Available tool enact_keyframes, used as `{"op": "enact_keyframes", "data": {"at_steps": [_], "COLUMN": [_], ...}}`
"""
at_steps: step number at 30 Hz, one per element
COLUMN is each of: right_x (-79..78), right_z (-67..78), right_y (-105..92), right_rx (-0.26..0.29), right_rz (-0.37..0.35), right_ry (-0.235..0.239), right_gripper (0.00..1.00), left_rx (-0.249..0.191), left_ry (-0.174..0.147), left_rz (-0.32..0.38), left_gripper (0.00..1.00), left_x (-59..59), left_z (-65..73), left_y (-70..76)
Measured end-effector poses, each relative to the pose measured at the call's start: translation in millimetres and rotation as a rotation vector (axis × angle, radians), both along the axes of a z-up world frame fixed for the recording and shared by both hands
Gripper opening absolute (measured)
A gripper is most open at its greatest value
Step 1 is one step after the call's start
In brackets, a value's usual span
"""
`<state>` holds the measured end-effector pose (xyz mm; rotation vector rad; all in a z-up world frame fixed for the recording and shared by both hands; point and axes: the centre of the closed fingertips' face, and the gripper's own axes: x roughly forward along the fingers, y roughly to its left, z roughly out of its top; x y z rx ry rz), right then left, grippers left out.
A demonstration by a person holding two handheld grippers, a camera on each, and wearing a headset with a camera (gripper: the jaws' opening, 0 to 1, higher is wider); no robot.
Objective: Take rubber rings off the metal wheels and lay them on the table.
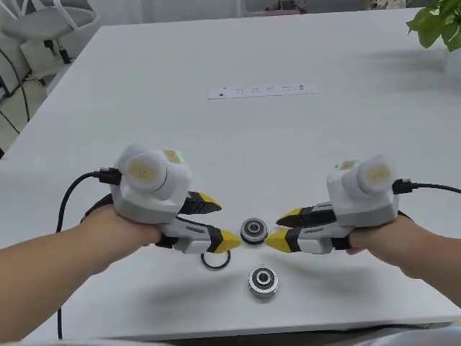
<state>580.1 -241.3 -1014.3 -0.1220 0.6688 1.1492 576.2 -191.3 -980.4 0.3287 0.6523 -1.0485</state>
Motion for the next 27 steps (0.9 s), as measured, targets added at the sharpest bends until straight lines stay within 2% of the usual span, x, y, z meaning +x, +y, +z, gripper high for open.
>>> {"op": "enact_keyframes", "data": {"at_steps": [5, 9, 27], "right_x": [-1.8, -1.7, -1.3], "right_z": [-3.4, -4.8, -6.5], "right_y": [1.5, 2.1, 9.6], "right_rx": [-0.002, 0.006, 0.016], "right_rz": [0.016, 0.020, 0.039], "right_ry": [-0.005, -0.015, -0.047], "right_gripper": [0.27, 0.26, 0.22], "left_rx": [0.010, 0.008, -0.004], "left_ry": [0.014, 0.013, 0.027], "left_rz": [-0.001, -0.011, -0.029], "left_gripper": [0.46, 0.45, 0.32], "left_x": [0.4, 0.3, 4.1], "left_z": [-6.9, -9.1, -16.7], "left_y": [-5.2, -10.9, -25.6]}}
